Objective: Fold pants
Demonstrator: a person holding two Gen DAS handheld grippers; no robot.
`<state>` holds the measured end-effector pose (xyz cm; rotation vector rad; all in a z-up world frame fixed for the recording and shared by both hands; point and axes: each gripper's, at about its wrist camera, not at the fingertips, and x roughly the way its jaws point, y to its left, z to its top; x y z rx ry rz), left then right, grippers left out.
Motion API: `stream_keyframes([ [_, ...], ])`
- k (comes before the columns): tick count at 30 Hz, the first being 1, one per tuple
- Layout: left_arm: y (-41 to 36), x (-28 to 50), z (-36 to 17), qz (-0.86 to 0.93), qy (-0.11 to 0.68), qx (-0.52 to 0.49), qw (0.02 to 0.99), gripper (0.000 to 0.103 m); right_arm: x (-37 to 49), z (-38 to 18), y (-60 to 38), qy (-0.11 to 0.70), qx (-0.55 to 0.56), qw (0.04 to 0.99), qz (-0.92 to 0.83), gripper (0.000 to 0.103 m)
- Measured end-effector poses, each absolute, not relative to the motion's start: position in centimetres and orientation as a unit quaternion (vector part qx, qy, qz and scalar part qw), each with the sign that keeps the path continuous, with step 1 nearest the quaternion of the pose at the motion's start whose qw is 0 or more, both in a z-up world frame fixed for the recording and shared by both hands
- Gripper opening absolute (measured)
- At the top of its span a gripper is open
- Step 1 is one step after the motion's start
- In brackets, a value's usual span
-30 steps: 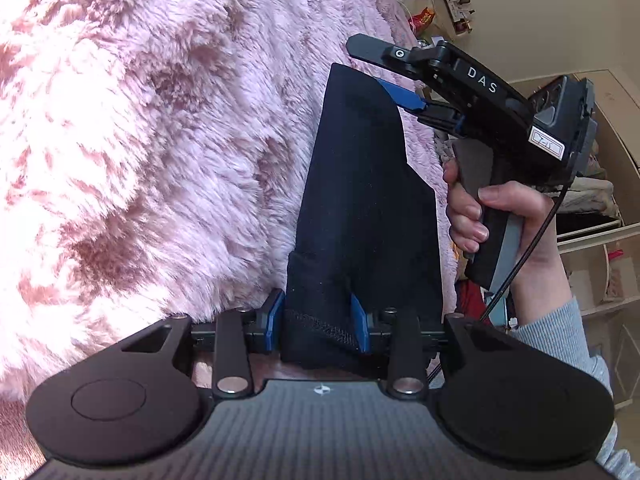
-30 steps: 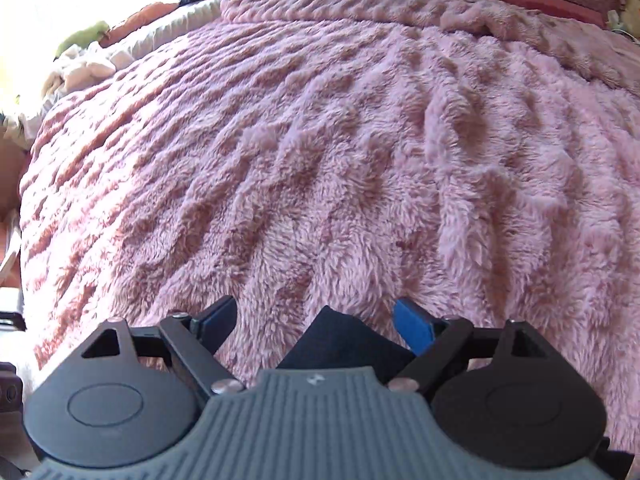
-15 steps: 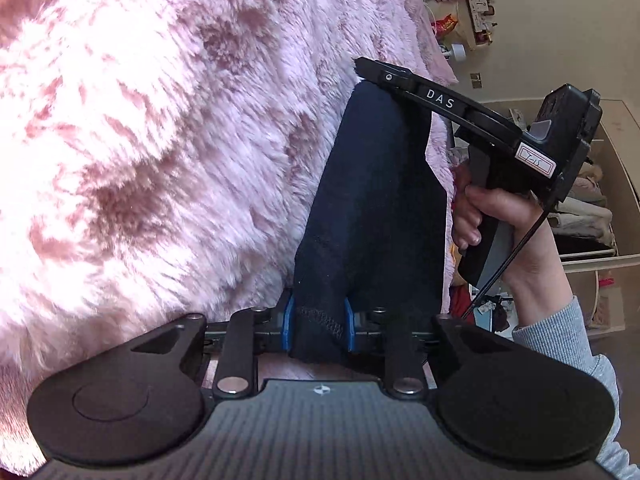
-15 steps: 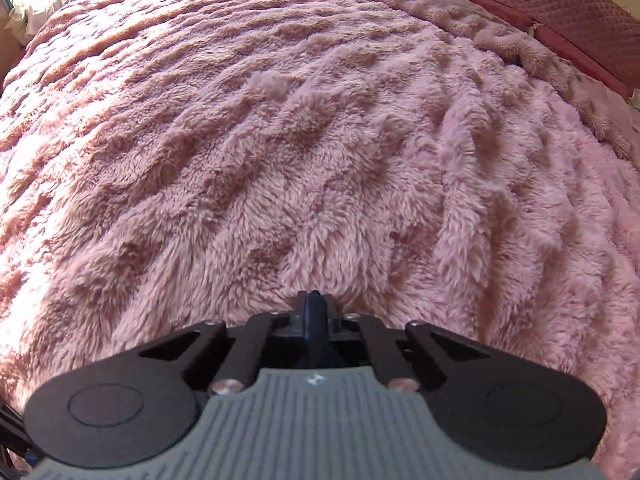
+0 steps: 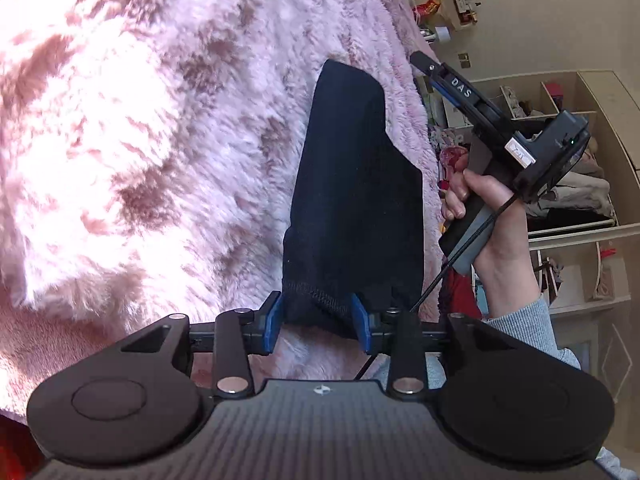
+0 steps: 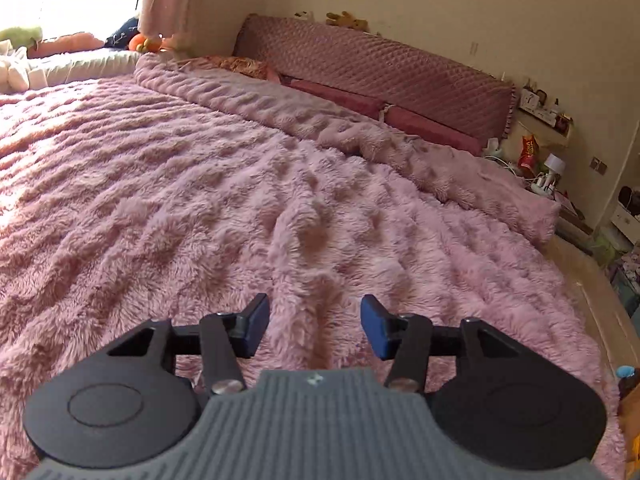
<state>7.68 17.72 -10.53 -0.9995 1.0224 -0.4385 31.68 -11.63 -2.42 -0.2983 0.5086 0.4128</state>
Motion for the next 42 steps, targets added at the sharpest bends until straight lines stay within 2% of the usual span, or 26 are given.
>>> stream_keyframes([
  [4,17.7,7.0,-7.1,-0.186,0.402,-0.399,0.802,0.045,29.7,-1.0,-17.0,0.264,-0.075,0.943,0.189,0.053],
  [5,17.3,7.1,-6.6,-0.193,0.392,-0.393,0.809,0.045,29.4,-1.0,-18.0,0.274,-0.054,0.942,0.188,0.050],
  [7,16.1,7.6,-6.1,-0.210,0.382,-0.386,0.813,0.045,28.2,-1.7,-20.3,0.295,-0.011,0.938,0.183,0.022],
  [8,15.3,7.7,-6.1,-0.220,0.381,-0.384,0.812,0.045,27.3,-2.3,-21.1,0.305,-0.005,0.936,0.174,0.000],
  [13,11.2,8.2,-8.1,-0.249,0.416,-0.391,0.782,0.045,25.0,-6.0,-23.5,0.337,0.039,0.925,0.169,0.000],
  [15,9.2,8.3,-8.0,-0.246,0.421,-0.347,0.802,0.045,24.7,-7.3,-24.0,0.344,0.052,0.925,0.150,0.000],
  [18,6.6,8.6,-8.3,-0.245,0.467,-0.287,0.800,0.045,24.4,-8.0,-24.5,0.344,0.057,0.930,0.118,0.000],
  [21,5.3,7.8,-7.5,-0.236,0.465,-0.240,0.819,0.045,24.3,-8.1,-24.9,0.341,0.040,0.936,0.076,0.000],
  [22,4.9,7.7,-7.1,-0.232,0.465,-0.229,0.823,0.045,24.2,-8.2,-25.1,0.342,0.038,0.937,0.062,0.003],
  [23,4.6,7.6,-6.8,-0.227,0.467,-0.219,0.826,0.045,24.2,-8.4,-25.8,0.347,0.044,0.936,0.047,0.013],
  [24,4.3,7.4,-6.4,-0.221,0.469,-0.207,0.830,0.045,24.1,-8.4,-26.3,0.350,0.057,0.934,0.042,0.017],
  [30,1.7,6.7,-4.6,-0.190,0.473,-0.131,0.850,0.045,23.1,-7.8,-28.4,0.365,0.153,0.917,0.049,0.019],
  [34,0.5,5.9,-3.8,-0.171,0.471,-0.106,0.859,0.045,21.0,-7.3,-29.1,0.367,0.177,0.912,0.049,0.030],
  [36,0.1,5.6,-3.2,-0.165,0.468,-0.098,0.863,0.045,19.8,-6.6,-29.6,0.366,0.197,0.908,0.058,0.044],
  [37,0.2,5.5,-3.0,-0.162,0.466,-0.096,0.864,0.045,19.2,-6.3,-29.8,0.366,0.207,0.905,0.067,0.049],
  [39,0.7,5.3,-1.8,-0.165,0.458,-0.096,0.868,0.045,18.4,-5.9,-30.1,0.377,0.217,0.896,0.094,0.066],
  [41,2.5,4.7,-0.3,-0.189,0.434,-0.123,0.872,0.047,18.2,-5.7,-30.3,0.393,0.222,0.884,0.124,0.072],
  [42,3.7,4.5,0.5,-0.208,0.418,-0.149,0.872,0.054,18.2,-5.7,-30.5,0.402,0.228,0.875,0.142,0.075],
])
